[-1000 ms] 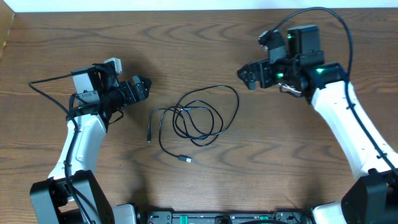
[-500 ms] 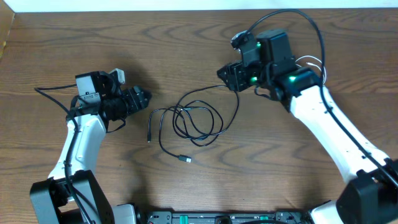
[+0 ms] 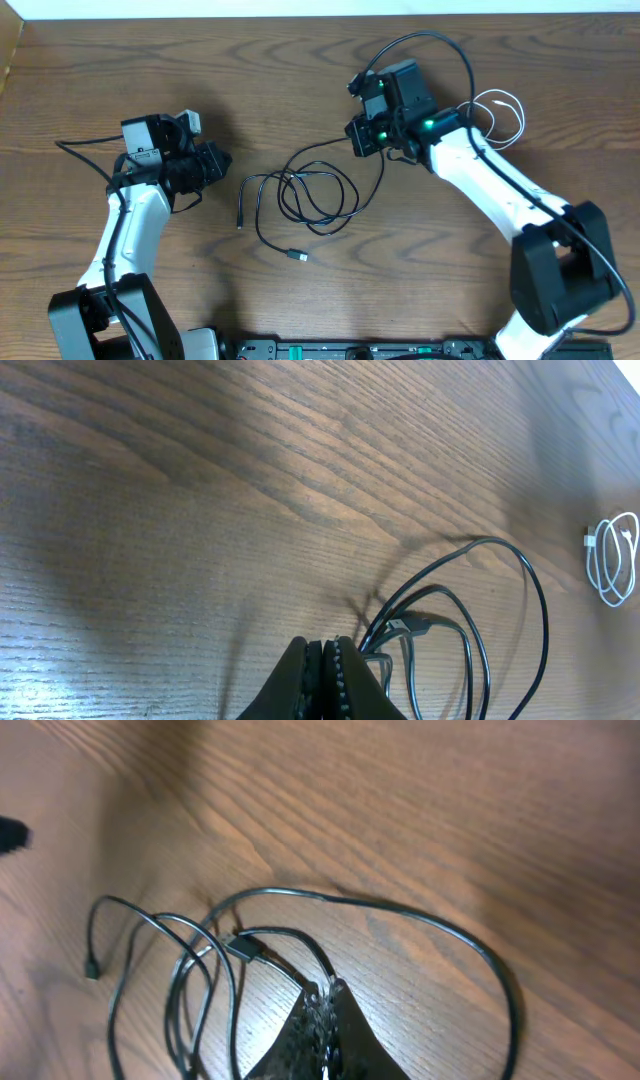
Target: Untangle cables
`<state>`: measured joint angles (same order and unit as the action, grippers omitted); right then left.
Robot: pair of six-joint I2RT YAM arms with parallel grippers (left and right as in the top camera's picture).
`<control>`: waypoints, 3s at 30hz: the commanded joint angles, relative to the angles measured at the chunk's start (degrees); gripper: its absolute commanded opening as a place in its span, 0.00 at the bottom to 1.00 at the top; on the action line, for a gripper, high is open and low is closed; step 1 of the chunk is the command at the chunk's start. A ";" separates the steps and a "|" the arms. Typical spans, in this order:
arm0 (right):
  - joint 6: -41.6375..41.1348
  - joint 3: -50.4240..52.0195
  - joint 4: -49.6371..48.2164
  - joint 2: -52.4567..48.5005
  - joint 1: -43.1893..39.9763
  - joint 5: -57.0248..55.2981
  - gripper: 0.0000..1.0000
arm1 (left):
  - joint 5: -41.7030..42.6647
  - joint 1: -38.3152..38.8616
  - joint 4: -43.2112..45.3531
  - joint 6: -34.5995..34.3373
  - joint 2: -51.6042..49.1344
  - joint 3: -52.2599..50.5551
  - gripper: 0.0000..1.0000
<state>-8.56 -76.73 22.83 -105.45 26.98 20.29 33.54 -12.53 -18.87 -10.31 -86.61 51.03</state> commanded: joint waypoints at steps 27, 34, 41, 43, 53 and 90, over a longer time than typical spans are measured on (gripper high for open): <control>-7.93 0.46 -6.14 -14.27 8.02 9.29 0.30 | 0.26 0.13 0.26 -1.44 -0.42 0.09 0.08; -6.45 0.33 -6.73 -12.24 9.05 11.41 0.37 | 0.26 0.13 0.17 -1.44 -0.52 0.09 0.09; -5.97 0.33 -6.43 -7.30 7.08 11.34 0.42 | 0.26 0.13 0.20 -1.44 -0.59 0.09 0.11; -6.01 0.33 -5.25 -6.45 6.19 11.34 0.42 | 0.26 0.13 0.22 -1.44 -0.61 0.09 0.11; -6.03 0.33 4.94 -5.77 0.85 11.37 0.45 | 0.24 0.13 0.24 -2.05 -0.63 0.09 0.11; -17.57 1.86 12.85 -5.90 0.85 -2.89 0.99 | 0.26 0.13 0.22 -2.05 -0.63 0.09 0.12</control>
<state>-25.26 -75.55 36.10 -111.85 26.74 19.35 33.52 -12.53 -18.68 -12.21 -86.76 51.03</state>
